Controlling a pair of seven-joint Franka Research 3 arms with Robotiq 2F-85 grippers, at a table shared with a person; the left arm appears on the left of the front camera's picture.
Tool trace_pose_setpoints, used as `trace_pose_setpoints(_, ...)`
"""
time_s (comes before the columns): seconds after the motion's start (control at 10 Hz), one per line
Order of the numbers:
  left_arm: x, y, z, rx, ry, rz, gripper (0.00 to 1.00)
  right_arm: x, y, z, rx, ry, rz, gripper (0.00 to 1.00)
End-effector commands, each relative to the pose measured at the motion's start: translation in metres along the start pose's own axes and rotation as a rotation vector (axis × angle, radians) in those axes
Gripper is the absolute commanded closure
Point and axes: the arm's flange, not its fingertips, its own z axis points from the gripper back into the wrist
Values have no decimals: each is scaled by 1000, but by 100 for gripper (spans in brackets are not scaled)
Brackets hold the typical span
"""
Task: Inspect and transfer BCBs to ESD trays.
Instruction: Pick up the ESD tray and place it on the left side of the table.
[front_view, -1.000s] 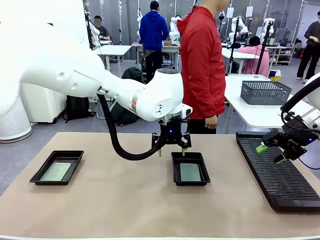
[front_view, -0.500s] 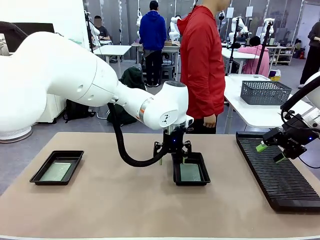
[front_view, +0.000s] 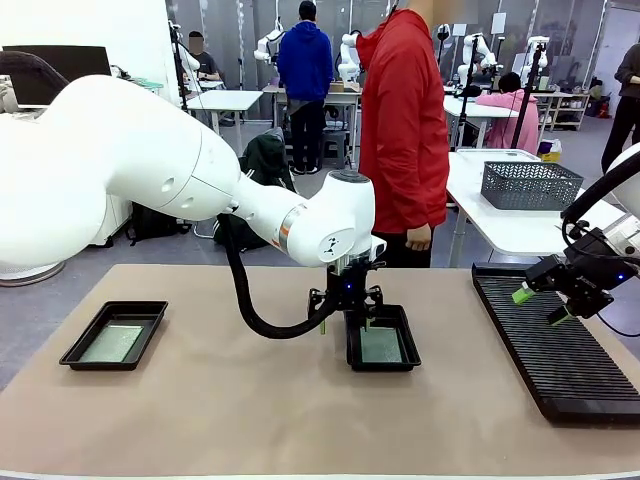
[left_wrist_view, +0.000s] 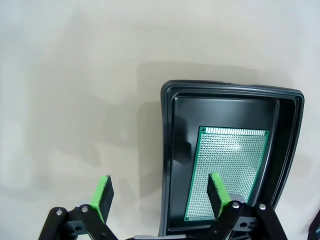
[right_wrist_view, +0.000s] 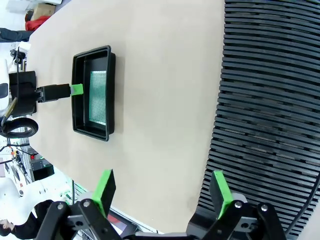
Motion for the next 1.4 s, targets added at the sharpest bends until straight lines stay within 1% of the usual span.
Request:
trace_pose_setpoints(0.0, 1, 2, -1, 7, 5, 3, 0, -1, 0, 2, -4, -1, -8, 0)
trace_pose_setpoints(0.8, 0, 1, 0, 2, 1, 1, 0, -1, 0, 2, -4, -1, -8, 0)
trace_pose_setpoints(0.9, 0, 1, -2, -7, 3, -14, 4, -1, 0, 2, -4, -1, -8, 0)
trace_pose_setpoints(1.0, 0, 1, -3, -23, 0, -26, 11, -1, 0, 2, -4, -1, -8, 0)
trace_pose_setpoints(1.3, 1, 3, -7, -42, 3, -35, 35, -1, 0, 2, -4, -1, -8, 0)
